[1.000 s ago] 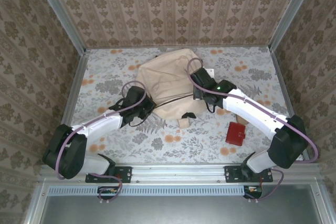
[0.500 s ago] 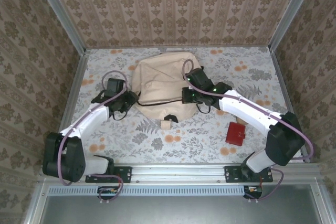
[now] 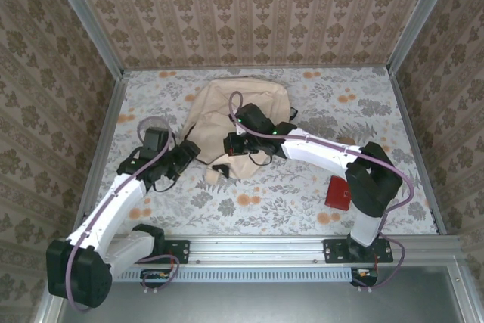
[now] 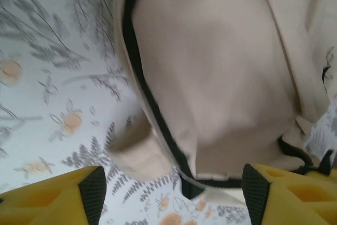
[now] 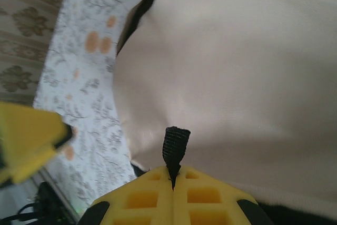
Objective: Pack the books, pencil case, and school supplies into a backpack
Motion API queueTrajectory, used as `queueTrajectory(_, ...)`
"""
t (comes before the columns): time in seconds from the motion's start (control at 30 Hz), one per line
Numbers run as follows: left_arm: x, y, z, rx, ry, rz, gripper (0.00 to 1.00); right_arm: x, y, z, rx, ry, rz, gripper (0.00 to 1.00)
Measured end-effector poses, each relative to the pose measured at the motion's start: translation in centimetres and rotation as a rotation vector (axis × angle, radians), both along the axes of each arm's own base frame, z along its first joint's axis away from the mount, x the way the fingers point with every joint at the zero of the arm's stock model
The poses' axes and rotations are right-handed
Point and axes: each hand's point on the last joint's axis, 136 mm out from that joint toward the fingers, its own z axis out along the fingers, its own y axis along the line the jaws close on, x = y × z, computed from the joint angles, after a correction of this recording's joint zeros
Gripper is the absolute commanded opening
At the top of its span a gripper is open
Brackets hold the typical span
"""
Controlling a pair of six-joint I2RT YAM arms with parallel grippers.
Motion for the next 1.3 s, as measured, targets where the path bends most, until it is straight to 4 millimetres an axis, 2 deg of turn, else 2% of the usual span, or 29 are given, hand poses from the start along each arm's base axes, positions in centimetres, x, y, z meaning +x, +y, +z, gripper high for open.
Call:
queueTrajectory(0.13, -0.4, -1.7, -0.5, -0.066, 0.018, 0.009, 0.73, 0.1, 1.0, 1.0, 0.047, -0.008, 0.005, 0.0)
queueTrajectory(0.27, 0.1, -2.9, -0.5, -0.097, 0.019, 0.021, 0.73, 0.1, 1.0, 1.0, 0.052, -0.005, 0.005, 0.0)
queueTrajectory(0.5, 2.1, -3.1, -1.2, -0.093, -0.001, 0.073, 0.72, -1.4, -0.5, 0.4, 0.042, 0.02, -0.005, 0.0)
queueTrajectory(0.63, 2.3, -4.2, -2.0, -0.078, 0.01, 0.059, 0.66, -2.2, -1.4, 0.8, 0.049, 0.024, -0.012, 0.0)
queueTrajectory(0.7, 2.6, -4.7, -2.3, -0.074, 0.013, 0.052, 0.59, -2.6, -1.7, 1.0, 0.052, 0.026, -0.015, 0.0)
queueTrajectory(0.83, 2.8, -5.1, -2.7, -0.068, 0.017, 0.054, 0.38, -3.1, -2.3, 1.0, 0.05, 0.042, -0.027, 0.0)
queueTrajectory(1.07, 2.6, -5.4, -3.0, -0.058, 0.019, 0.037, 0.1, -3.5, -5.0, -0.7, -0.073, 0.053, -0.105, 0.0)
queueTrajectory(1.2, 2.2, -5.2, -3.7, -0.05, 0.032, 0.035, 0.0, -3.2, -7.0, -1.5, -0.17, 0.042, -0.165, 0.0)
queueTrajectory(1.3, 1.7, -4.9, -4.6, -0.039, 0.048, 0.036, 0.0, -2.8, -8.3, -1.4, -0.237, 0.025, -0.208, 0.0)
